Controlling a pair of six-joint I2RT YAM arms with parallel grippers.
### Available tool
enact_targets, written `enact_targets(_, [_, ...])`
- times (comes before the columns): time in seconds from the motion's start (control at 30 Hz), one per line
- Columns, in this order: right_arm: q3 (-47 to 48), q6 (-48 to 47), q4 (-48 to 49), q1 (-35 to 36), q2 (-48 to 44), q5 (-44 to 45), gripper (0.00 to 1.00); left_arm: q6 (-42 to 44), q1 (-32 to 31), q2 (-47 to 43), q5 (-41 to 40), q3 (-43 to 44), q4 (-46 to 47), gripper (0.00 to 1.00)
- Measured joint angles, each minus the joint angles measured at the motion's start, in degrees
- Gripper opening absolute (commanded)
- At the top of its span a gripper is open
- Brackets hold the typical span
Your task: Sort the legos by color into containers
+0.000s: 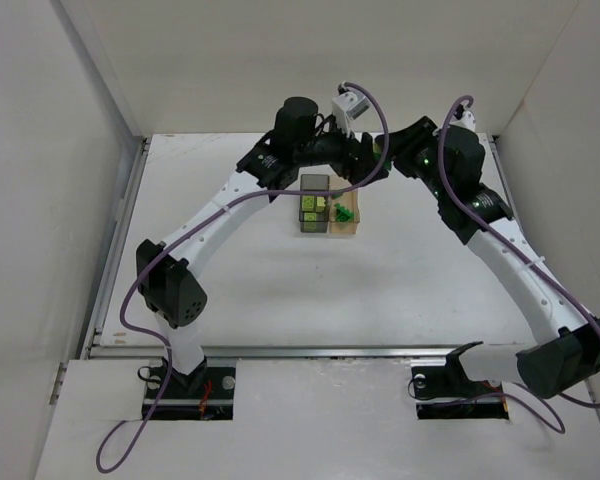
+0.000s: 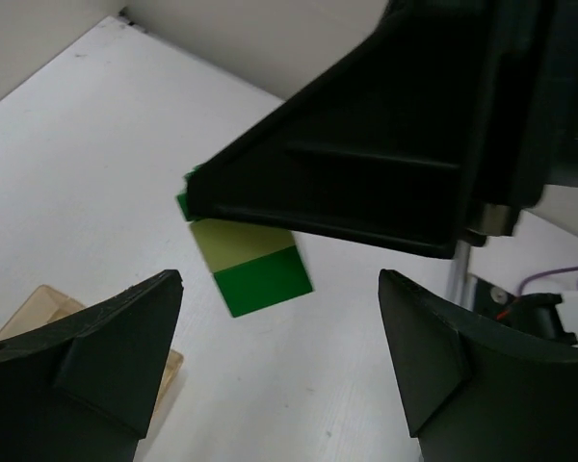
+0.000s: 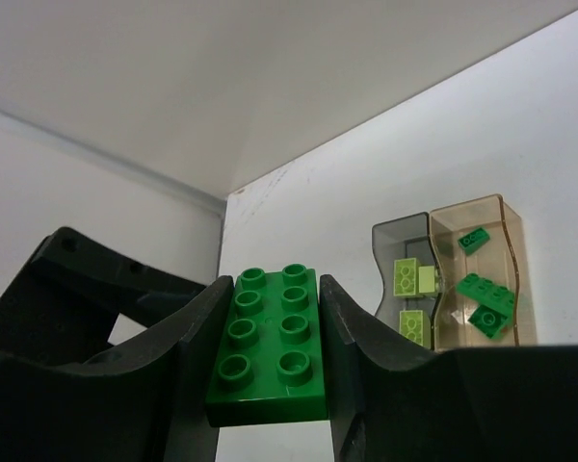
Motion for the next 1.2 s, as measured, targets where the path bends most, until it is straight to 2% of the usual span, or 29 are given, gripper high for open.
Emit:
enact_targets(0.13, [-0.2, 0.5, 0.0, 0.3, 0.0, 1.8, 0.00, -3.0, 0.0, 0.1, 5.8, 0.0, 1.9, 0.80])
enact_targets(0.2, [-0.2, 0.5, 0.0, 0.7, 0.0, 2.5, 0.00, -4.2, -0.1, 0.2, 6.5, 0.0, 2.2, 0.77])
enact_targets(0.23, [-0.3, 0.5, 0.0, 1.0, -0.2, 3.0, 0.00, -4.9, 0.0, 0.2, 6.8, 0.0, 2.3, 0.68])
enact_targets(0.47, [-0.4, 0.3, -0.2, 3.0, -1.0, 5.2, 0.00, -8.7, 0.9, 1.4, 6.8, 0.0, 3.2, 0.43])
enact_targets(0.57, [-0.5, -0.1, -0.4, 3.7, -1.2, 6.5, 0.00, -9.6, 1.0, 2.2, 6.3, 0.2, 3.2, 0.22])
enact_targets(0.6, [-0.5, -0.1, -0.5, 3.8, -1.2, 7.0, 0.00, -9.9, 1.0, 2.4, 6.0, 0.2, 3.2, 0.02])
enact_targets(0.93, [0.4, -3.7, -1.4, 4.6, 0.3, 9.9, 0.00, -6.4, 1.2, 2.4, 4.8, -0.1, 0.7, 0.00])
enact_targets(1.2, [9.0, -8.9, -1.3, 1.7, 12.2, 12.0, 0.00, 4.4, 2.9, 2.5, 1.6, -3.0, -8.1, 0.00])
